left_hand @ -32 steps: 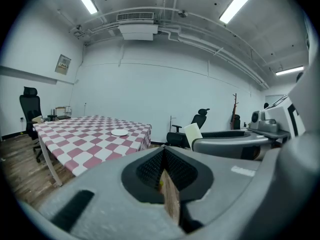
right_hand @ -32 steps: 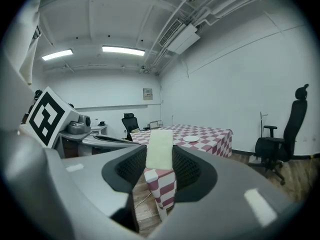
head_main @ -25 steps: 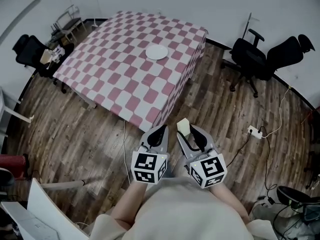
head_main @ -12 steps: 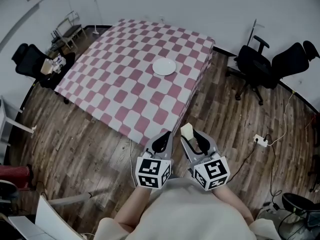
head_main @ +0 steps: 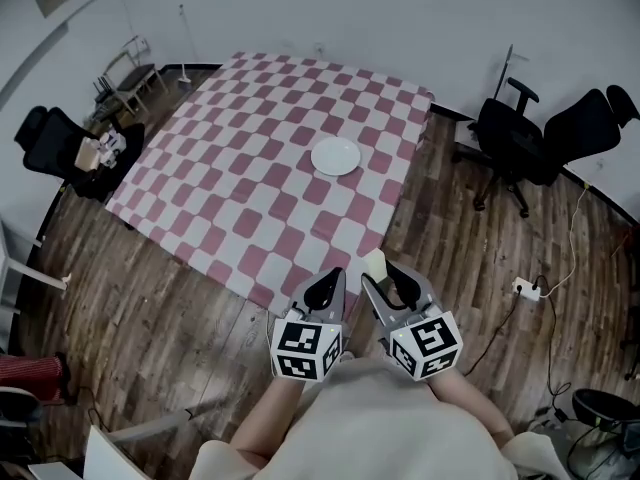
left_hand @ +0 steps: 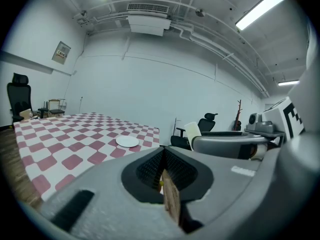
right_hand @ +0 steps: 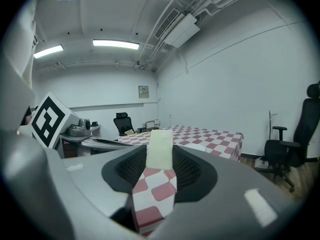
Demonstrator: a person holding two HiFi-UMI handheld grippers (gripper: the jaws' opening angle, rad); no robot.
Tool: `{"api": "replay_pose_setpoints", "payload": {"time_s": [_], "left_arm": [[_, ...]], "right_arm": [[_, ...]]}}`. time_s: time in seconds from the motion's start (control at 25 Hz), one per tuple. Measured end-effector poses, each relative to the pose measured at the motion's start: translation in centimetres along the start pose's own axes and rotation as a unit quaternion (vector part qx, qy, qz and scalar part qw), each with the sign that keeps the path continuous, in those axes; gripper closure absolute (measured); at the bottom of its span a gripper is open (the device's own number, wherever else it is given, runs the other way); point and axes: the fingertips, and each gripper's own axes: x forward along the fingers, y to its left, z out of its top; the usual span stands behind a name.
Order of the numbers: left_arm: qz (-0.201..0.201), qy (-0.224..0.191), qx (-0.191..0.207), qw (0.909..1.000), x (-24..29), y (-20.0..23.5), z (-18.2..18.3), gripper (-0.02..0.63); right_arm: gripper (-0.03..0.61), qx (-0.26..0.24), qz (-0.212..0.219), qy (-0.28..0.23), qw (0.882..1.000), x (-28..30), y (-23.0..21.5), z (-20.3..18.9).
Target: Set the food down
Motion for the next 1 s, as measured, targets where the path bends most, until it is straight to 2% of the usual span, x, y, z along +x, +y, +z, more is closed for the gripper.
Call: {"api": "replay_pose_setpoints", "payload": {"time_s": [0.36, 0.68, 0.84, 1.0], "left_arm": [[-0.012, 0.009, -0.001, 0.9999, 1.4, 3.2, 0.3, 0.614], [-0.005, 0.01, -0.011, 0.9999, 2.5, 4.0, 0.0, 0.614], [0.015, 0.01, -0.023, 0.9996, 3.9, 4.6, -0.2, 0.614], [0.057, 0.006, -0.047, 0.9973, 6.1, 6.0, 0.0, 0.614]], "right_arm": [[0.411, 0.006, 0.004, 0.003, 1.0, 3.9, 0.2, 0.3], [0.411, 0.007, 0.015, 0.011, 1.0, 5.3, -0.6, -0.1], [0.411, -0.001, 0.039, 0.015, 0.999, 6.5, -1.8, 0.2], [0.411, -0.014, 0.073, 0.026, 0.997, 8.0, -3.9, 0.3]]}}
